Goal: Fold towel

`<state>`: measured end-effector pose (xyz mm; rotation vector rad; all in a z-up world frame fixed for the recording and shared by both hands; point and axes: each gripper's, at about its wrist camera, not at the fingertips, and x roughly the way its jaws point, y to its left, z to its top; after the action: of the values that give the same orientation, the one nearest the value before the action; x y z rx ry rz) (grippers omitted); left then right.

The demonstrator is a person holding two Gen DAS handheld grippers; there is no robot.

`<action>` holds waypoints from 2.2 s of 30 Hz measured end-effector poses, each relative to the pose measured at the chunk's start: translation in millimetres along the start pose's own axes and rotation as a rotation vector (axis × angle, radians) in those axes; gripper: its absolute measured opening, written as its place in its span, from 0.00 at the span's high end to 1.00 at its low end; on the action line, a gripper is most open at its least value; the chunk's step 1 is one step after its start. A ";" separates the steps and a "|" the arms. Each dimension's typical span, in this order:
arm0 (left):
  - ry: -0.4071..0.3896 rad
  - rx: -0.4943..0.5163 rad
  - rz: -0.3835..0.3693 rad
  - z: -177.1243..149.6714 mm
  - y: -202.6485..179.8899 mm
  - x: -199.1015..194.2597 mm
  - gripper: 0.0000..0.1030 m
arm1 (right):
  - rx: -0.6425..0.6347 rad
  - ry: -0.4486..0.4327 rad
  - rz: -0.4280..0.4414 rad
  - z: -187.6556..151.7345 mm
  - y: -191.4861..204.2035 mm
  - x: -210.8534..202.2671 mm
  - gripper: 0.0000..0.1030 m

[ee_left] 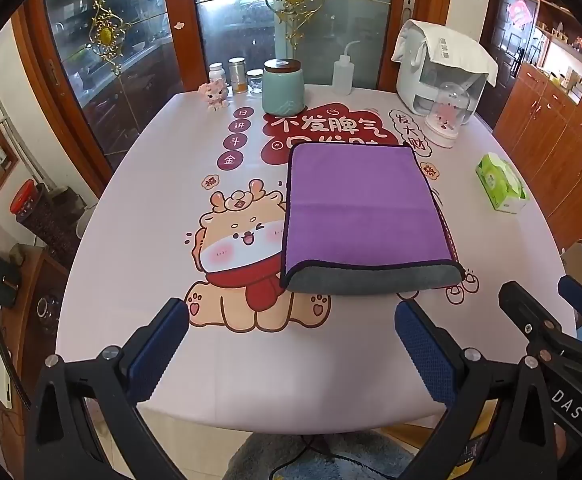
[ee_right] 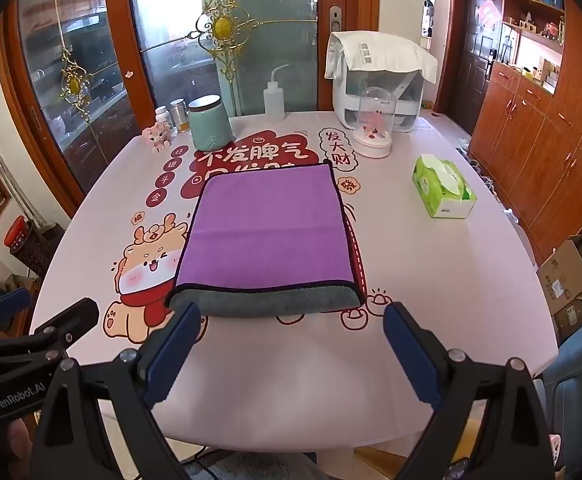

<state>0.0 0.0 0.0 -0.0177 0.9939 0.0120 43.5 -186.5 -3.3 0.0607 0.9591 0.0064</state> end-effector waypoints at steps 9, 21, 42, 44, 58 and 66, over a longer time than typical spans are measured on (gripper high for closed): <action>0.003 0.001 0.001 0.0 0.0 0.1 0.01 | 0.000 0.007 -0.001 0.9 -0.8 2.5 0.09; 0.009 0.002 0.005 -1.3 2.9 2.9 0.01 | -0.008 0.010 -0.002 0.4 -1.5 10.9 0.09; 0.029 0.005 0.012 -2.0 -1.5 5.9 0.01 | -0.013 0.021 -0.001 7.4 -2.9 11.3 0.09; 0.030 0.004 0.012 -1.7 -1.8 6.1 0.01 | -0.013 0.022 -0.001 7.7 -2.7 10.6 0.09; 0.039 0.006 0.012 1.9 -3.3 10.0 0.01 | -0.013 0.026 -0.003 10.0 -5.2 13.5 0.09; 0.039 0.006 0.012 1.6 -3.5 10.0 0.01 | -0.013 0.027 -0.003 9.9 -5.1 14.6 0.09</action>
<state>6.9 -3.5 -7.4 -0.0066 1.0326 0.0198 59.9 -191.6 -9.9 0.0469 0.9861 0.0109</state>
